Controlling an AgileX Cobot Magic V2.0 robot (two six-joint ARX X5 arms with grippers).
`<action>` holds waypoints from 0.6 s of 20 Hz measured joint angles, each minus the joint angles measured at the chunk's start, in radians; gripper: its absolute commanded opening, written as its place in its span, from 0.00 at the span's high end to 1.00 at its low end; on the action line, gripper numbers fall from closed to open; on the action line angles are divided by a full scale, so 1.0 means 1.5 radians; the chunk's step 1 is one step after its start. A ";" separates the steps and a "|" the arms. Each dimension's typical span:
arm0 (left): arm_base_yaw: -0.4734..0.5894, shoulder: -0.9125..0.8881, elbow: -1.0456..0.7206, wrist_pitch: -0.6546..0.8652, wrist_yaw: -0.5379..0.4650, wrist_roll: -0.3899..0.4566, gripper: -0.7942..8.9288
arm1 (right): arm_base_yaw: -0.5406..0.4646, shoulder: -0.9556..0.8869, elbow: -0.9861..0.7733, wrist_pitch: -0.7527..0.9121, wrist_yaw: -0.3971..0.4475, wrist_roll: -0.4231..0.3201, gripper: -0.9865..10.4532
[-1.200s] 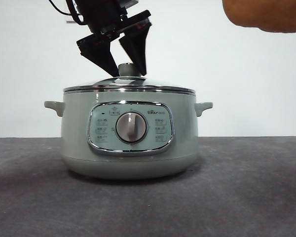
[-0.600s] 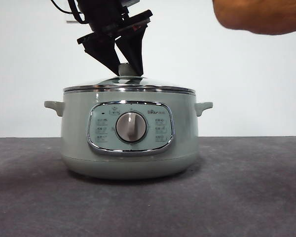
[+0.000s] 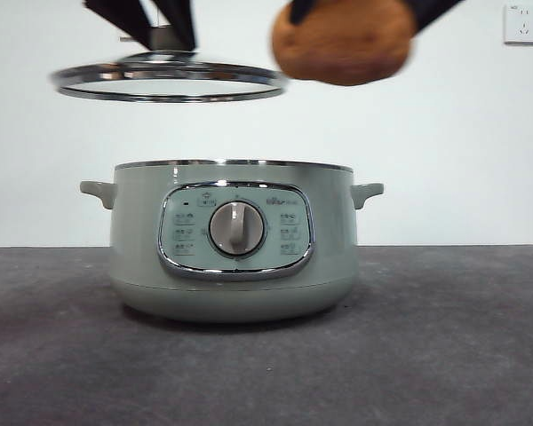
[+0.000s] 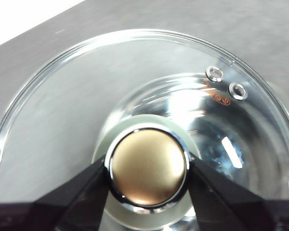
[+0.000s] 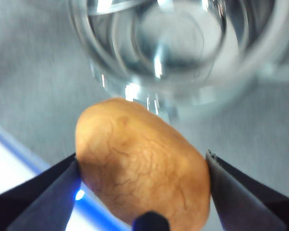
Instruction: Pick up the potato,open the lid,put the potato in the pot,close the lid
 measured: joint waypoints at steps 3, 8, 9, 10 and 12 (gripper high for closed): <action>0.061 -0.015 0.000 -0.014 -0.001 0.012 0.92 | -0.005 0.102 0.096 0.013 0.000 -0.007 0.92; 0.161 -0.017 0.000 -0.028 -0.002 0.017 0.92 | -0.026 0.252 0.205 0.034 0.003 -0.024 0.92; 0.175 -0.017 0.000 -0.027 -0.003 0.016 0.92 | -0.034 0.278 0.214 0.047 0.003 -0.024 0.92; 0.186 -0.017 0.000 -0.027 -0.004 0.016 0.92 | -0.041 0.304 0.222 0.063 0.003 -0.024 0.91; 0.198 -0.017 0.000 -0.027 -0.003 0.017 0.92 | -0.054 0.348 0.226 0.090 0.002 -0.024 0.91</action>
